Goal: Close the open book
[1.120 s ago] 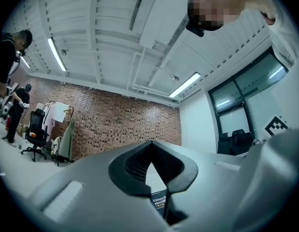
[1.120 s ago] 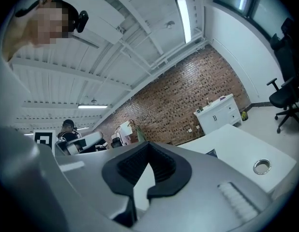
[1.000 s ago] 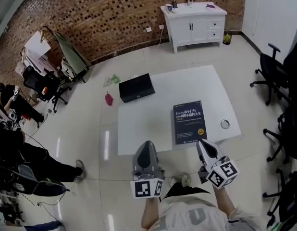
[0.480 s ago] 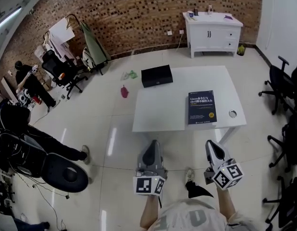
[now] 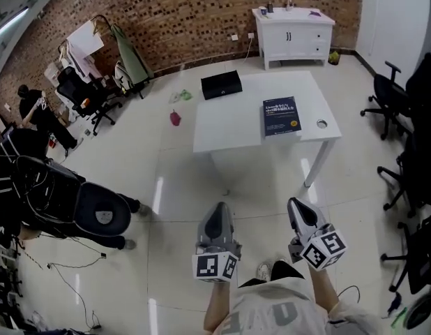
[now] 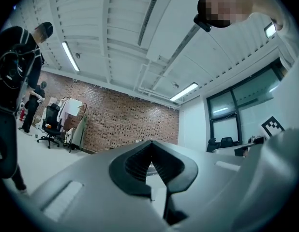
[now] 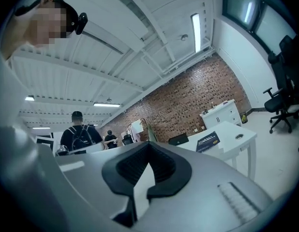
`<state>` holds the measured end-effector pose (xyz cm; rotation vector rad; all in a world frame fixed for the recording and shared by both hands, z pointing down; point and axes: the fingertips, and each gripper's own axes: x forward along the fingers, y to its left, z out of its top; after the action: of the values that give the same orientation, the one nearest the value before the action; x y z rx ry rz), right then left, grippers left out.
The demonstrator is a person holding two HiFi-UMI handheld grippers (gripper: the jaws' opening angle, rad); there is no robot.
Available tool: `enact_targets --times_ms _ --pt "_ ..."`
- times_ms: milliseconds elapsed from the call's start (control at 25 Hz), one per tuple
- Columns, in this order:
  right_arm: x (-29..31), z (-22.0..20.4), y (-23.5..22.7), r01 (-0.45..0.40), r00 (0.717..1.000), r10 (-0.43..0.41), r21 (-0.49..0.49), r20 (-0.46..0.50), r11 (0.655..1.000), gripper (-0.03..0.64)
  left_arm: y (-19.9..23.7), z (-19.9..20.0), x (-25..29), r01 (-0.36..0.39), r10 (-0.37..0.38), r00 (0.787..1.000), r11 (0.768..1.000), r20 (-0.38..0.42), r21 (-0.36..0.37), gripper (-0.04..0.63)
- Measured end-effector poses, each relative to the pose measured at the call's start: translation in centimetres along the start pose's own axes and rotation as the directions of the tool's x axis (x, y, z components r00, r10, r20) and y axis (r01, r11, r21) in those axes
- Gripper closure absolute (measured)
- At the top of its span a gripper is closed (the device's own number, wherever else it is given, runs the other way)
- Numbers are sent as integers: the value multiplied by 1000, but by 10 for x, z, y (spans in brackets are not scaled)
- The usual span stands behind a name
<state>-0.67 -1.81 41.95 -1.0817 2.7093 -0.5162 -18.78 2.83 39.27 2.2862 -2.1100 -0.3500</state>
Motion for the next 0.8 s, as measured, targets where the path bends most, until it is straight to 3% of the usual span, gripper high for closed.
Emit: enact_targets --times_ms 280,520,800 --pt "-75 -10 12 53 999 -53 12 10 999 612 -53 -6 -69 9 -9 1000 999 4 46 581" --pt "-162 -21 46 70 997 -71 -58 -9 996 614 -104 -10 -143 38 -37 999 999 -25 28 581" --pt "-229 -42 71 74 996 -76 -40 -46 996 614 -144 -9 -202 49 -48 999 998 -27 44 581"
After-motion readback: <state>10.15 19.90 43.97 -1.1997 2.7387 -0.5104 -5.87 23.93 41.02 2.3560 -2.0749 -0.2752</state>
